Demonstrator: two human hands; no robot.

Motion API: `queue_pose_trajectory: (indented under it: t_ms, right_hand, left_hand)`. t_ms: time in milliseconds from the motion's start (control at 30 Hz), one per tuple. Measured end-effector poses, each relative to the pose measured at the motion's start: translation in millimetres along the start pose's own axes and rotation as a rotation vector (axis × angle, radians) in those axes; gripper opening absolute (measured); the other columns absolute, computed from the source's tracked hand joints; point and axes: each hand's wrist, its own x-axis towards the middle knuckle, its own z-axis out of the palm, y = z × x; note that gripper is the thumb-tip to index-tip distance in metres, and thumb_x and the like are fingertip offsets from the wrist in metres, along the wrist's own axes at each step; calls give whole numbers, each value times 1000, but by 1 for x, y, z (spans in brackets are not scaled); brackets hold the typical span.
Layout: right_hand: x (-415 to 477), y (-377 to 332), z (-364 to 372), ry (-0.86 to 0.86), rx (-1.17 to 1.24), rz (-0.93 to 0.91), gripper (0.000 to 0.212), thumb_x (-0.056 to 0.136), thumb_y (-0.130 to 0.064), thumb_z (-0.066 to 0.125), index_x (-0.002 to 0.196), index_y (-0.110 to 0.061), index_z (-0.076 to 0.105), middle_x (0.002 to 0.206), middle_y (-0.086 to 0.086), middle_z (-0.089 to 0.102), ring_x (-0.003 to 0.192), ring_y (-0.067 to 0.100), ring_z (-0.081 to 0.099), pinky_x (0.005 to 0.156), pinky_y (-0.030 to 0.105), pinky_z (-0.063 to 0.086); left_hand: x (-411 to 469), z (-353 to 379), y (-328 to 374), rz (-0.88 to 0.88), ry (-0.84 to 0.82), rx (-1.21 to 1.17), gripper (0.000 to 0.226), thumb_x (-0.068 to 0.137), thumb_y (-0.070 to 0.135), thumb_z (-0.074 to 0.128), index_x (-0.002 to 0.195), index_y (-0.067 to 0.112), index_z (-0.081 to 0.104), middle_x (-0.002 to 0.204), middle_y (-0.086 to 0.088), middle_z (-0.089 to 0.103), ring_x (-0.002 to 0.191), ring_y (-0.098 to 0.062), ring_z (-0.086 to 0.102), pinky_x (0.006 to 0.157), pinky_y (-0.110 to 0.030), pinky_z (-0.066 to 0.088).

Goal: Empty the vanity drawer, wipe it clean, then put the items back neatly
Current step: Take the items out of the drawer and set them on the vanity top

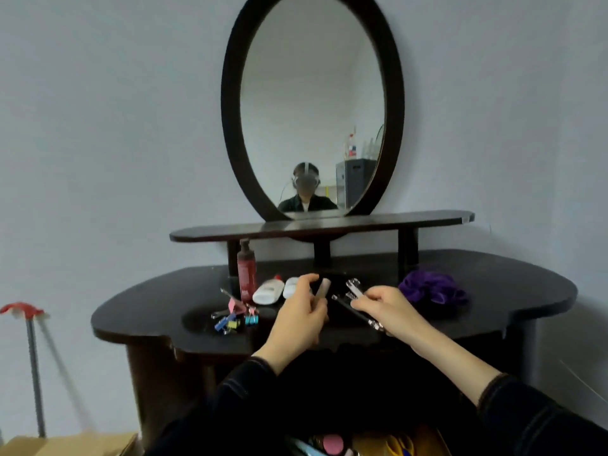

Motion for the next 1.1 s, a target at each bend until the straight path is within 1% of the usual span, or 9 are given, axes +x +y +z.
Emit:
queue_pose_trajectory:
  t_ms: [100, 200, 300, 433, 567, 700, 867, 1000, 1100]
  right_hand:
    - [31, 22, 5, 115, -186, 72, 34, 81, -45, 70, 66, -17, 56, 56, -8, 55, 59, 14, 58, 59, 32, 39]
    - [57, 33, 11, 227, -332, 118, 34, 78, -54, 62, 73, -21, 55, 70, -7, 64, 71, 16, 65, 59, 31, 40]
    - [78, 35, 21, 249, -495, 138, 33, 80, -58, 61, 90, -27, 57, 83, -9, 63, 77, 17, 61, 57, 30, 36]
    - [91, 34, 33, 251, -621, 111, 47, 86, -59, 63, 115, -23, 54, 108, -4, 66, 96, 20, 67, 67, 32, 40]
    - [91, 37, 31, 155, -529, 46, 63, 82, -60, 62, 134, -28, 46, 123, -7, 60, 109, 19, 64, 76, 35, 44]
    - [82, 39, 26, 20, -470, -47, 50, 77, -50, 63, 124, -43, 51, 114, -17, 57, 98, 7, 60, 76, 30, 43]
    - [78, 43, 29, 24, -621, -206, 21, 91, -47, 62, 112, -43, 57, 114, -16, 54, 101, 10, 61, 76, 30, 42]
    - [80, 42, 32, -8, -662, -264, 27, 97, -46, 59, 124, -45, 57, 121, -18, 55, 109, 10, 60, 78, 30, 44]
    - [81, 42, 32, -55, -694, -273, 44, 100, -39, 55, 143, -46, 48, 138, -20, 54, 125, 10, 55, 88, 31, 47]
  left_hand:
    - [39, 16, -21, 6, 80, 249, 19, 97, 12, 50, 116, 11, 46, 118, -4, 68, 93, -13, 69, 73, -32, 54]
    - [72, 32, -43, 34, 78, 455, 7, 96, 8, 45, 101, 10, 42, 112, -6, 65, 110, -21, 62, 78, -33, 50]
    - [93, 42, -54, 34, 57, 525, 13, 90, 10, 48, 98, 18, 42, 105, 3, 50, 107, -20, 57, 77, -26, 45]
    - [97, 43, -62, 34, 34, 587, 35, 87, 13, 53, 121, 16, 57, 116, 2, 43, 104, -18, 56, 78, -20, 43]
    - [91, 39, -63, 51, 68, 518, 14, 86, 14, 57, 98, 12, 65, 108, 3, 43, 89, -13, 56, 78, -25, 50]
    - [87, 35, -65, 79, 67, 472, 11, 88, 23, 61, 95, 17, 66, 100, 6, 45, 74, -2, 48, 62, -9, 35]
    - [83, 27, -68, 72, 4, 413, 11, 74, 17, 68, 82, 22, 63, 71, 10, 55, 66, 4, 54, 59, -8, 39]
    - [84, 24, -71, 60, -19, 448, 11, 82, 18, 70, 92, 23, 66, 68, 10, 58, 63, 0, 54, 55, -9, 37]
    - [85, 25, -72, 54, 26, 486, 9, 88, 17, 64, 96, 20, 67, 72, 10, 56, 67, -4, 54, 54, -11, 36]
